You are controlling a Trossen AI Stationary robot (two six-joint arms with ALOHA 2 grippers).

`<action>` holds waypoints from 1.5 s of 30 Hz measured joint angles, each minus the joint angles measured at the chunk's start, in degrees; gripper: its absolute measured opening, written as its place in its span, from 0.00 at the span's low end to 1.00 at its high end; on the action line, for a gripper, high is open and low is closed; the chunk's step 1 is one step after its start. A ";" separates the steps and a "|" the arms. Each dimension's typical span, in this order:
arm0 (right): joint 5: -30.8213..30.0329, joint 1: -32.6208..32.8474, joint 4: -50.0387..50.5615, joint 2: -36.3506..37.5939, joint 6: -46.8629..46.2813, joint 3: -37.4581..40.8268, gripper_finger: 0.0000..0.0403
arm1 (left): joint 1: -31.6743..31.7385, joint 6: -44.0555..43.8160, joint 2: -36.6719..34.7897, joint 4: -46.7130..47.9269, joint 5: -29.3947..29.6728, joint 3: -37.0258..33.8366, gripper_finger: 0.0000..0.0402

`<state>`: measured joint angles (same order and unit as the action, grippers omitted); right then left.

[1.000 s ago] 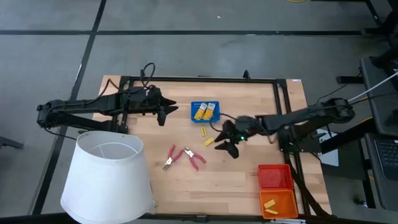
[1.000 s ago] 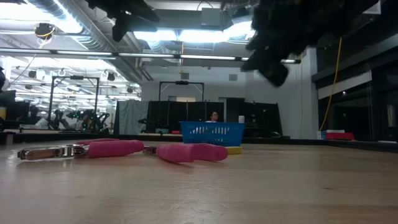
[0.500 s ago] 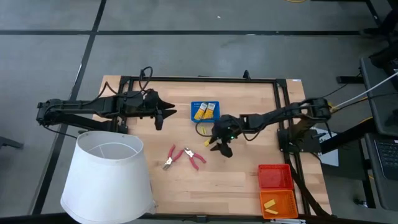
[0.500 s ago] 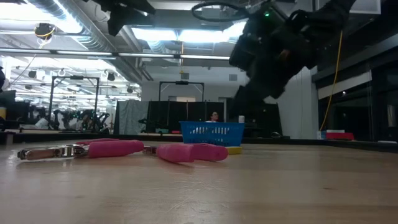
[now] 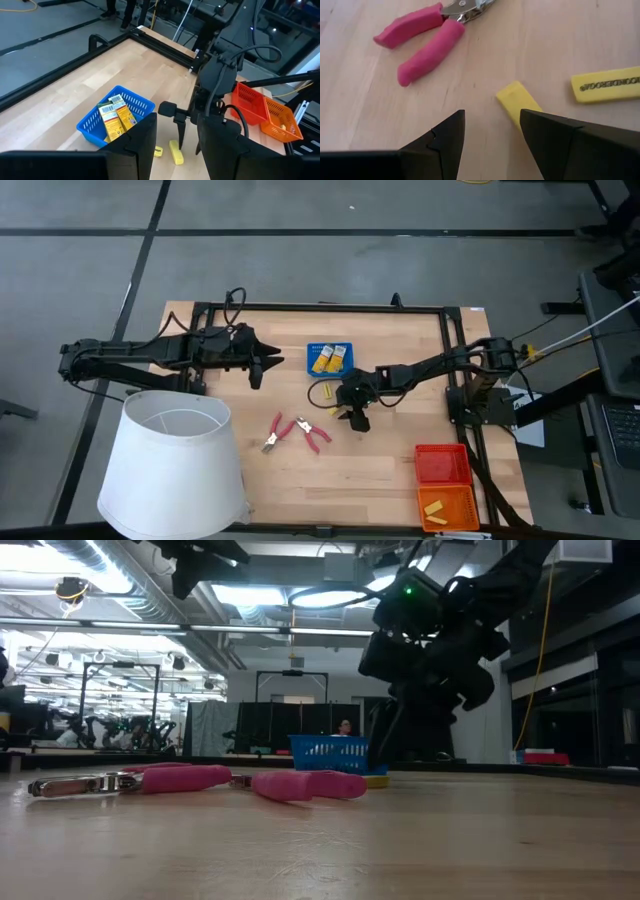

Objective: Pick & Place School Supplies
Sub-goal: Put the yellow eraser into the orange bin

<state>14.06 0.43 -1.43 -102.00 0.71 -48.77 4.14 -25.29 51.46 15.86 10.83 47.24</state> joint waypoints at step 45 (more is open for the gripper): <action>-4.41 -0.68 -2.59 -2.75 0.13 -0.15 0.49 | -1.41 -0.99 0.00 0.26 -0.13 0.00 0.35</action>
<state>9.65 -0.26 -4.01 -104.75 0.84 -48.93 2.73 -26.28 51.46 16.12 10.70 47.24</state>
